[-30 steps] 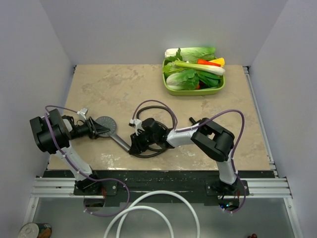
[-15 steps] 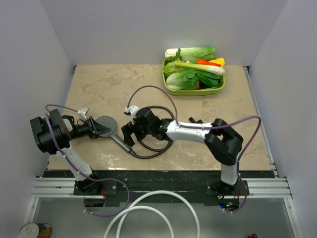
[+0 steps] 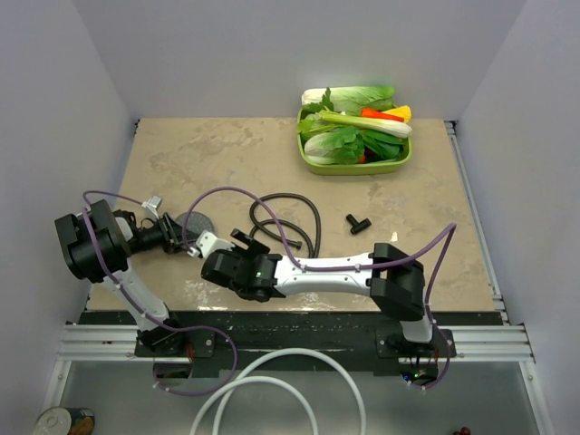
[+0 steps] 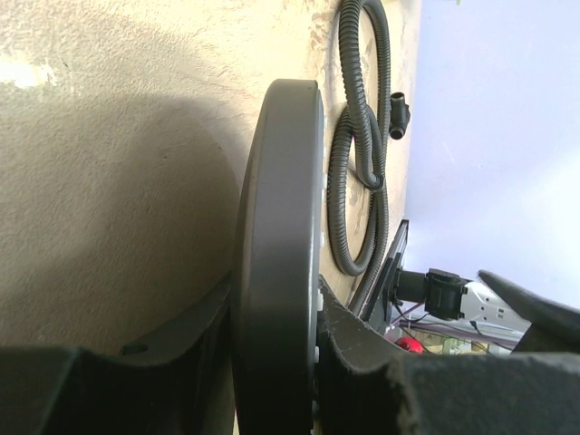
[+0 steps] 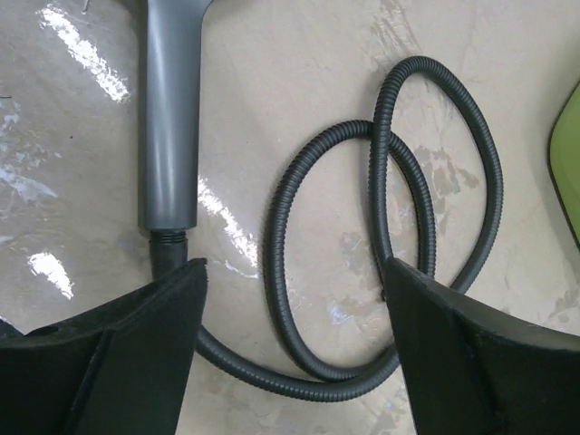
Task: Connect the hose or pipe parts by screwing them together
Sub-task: Install the bathroom fixture on the pipeline.
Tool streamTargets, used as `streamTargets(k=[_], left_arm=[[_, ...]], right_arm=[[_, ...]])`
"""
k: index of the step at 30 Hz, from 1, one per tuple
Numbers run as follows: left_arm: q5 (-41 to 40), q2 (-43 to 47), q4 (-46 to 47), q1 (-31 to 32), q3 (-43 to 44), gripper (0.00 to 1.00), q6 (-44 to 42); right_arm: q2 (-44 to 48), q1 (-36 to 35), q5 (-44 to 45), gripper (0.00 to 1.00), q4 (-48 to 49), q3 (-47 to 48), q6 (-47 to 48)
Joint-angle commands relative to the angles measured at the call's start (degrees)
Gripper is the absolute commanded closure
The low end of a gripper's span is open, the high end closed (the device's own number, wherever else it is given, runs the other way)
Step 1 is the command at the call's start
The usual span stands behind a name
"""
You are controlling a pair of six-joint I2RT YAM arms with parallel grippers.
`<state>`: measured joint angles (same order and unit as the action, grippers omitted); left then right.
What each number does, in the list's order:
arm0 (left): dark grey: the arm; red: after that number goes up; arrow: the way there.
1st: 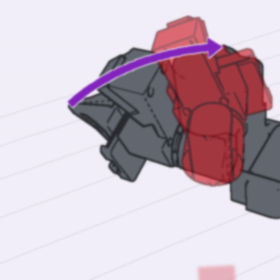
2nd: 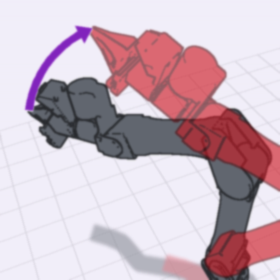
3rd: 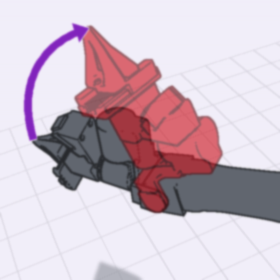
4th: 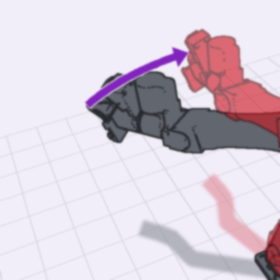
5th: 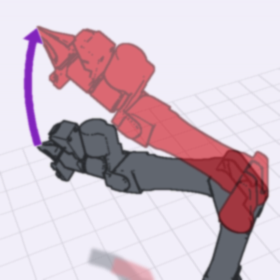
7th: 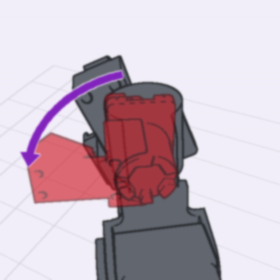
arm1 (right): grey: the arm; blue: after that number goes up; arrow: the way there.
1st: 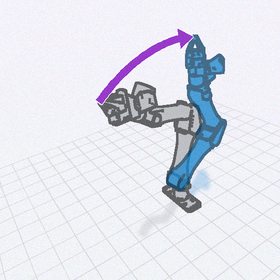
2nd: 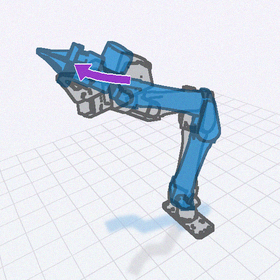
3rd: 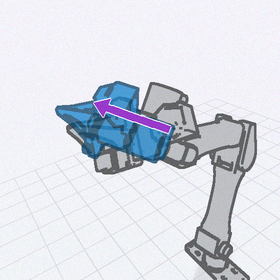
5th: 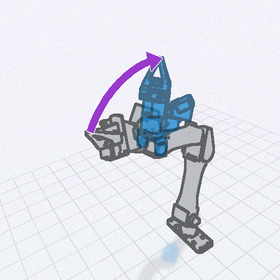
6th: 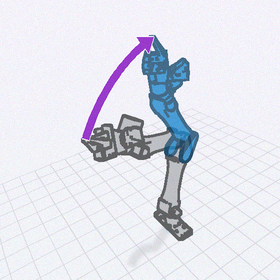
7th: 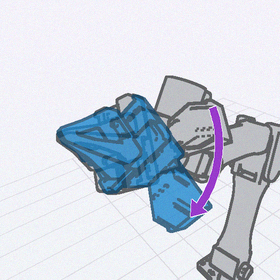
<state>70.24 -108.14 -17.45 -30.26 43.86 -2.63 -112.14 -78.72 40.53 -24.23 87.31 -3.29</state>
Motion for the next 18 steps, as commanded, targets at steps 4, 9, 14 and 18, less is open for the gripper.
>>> streamTargets(k=[4, 9, 14, 18], left_arm=[[0.25, 2.58, 2.42, -0.24, 0.0, 1.0, -3.52], [0.34, 2.67, 2.34, -0.5, 0.0, 1.0, -3.69], [0.43, 2.49, 2.25, -0.59, 0.09, 1.0, -3.69], [0.51, 2.58, 2.07, -0.68, 0.18, 1.0, -3.78]], right_arm=[[-1.33, -1.88, -4.13, 0.28, 3.29, -2.57, 0.04], [-1.85, -1.7, -10.73, 0.35, 7.97, -4.25, -0.49], [-3.09, -0.83, -13.9, 0.47, 9.19, -5.13, -1.98], [-3.7, 0.58, -16.36, 0.54, 10.95, -6.53, -3.12]])
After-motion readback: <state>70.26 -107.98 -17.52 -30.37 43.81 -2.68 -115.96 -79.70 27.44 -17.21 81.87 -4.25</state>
